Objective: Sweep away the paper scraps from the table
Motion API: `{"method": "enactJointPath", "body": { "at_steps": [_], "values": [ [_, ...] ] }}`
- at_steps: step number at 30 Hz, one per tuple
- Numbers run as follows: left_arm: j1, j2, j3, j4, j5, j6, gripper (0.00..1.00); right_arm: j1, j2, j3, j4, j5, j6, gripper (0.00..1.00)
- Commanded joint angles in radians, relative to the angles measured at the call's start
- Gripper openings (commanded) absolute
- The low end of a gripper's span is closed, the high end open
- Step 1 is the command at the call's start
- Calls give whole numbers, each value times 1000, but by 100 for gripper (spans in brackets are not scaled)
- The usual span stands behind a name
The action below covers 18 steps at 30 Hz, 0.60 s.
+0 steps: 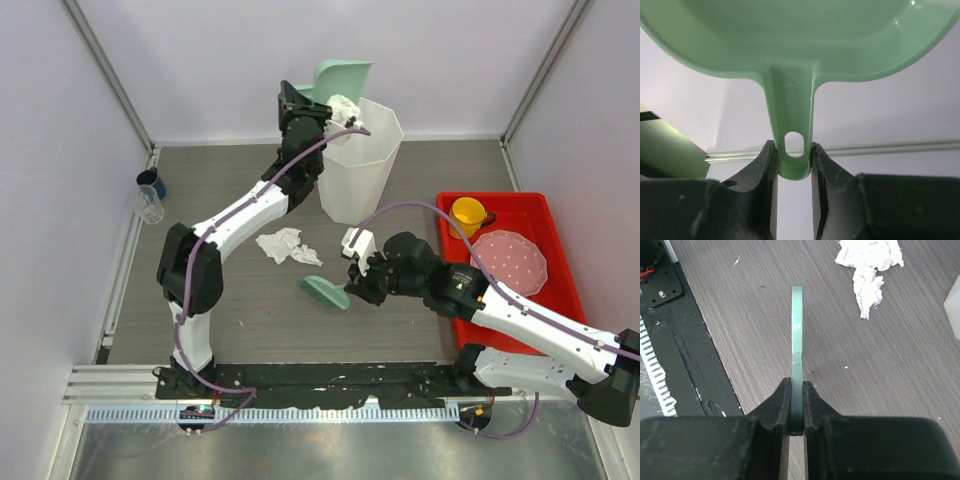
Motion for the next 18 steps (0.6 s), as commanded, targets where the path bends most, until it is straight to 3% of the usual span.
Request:
{"method": "enactJointPath", "body": {
  "at_steps": [1,8,14,16,17,18],
  "values": [
    [2,7,11,536,123,465,0,-1,-4,36,61,-34,-3,1],
    [3,-39,-99,590,194,488,0,-1,-7,24,63,-30,-5,1],
    [20,-49,-84,578,96,404,0,-1,-13,26,66,-14,8,1],
    [26,-100,-24,481,7,213,0,-1,-18,27,66,21,20,1],
    [31,-129,-2,274,-71,92,0,-1,-18,30,64,36,25,1],
    [51,-161,43,129,-96,-166,0,-1,-15,35,66,56,32,1]
  ]
}}
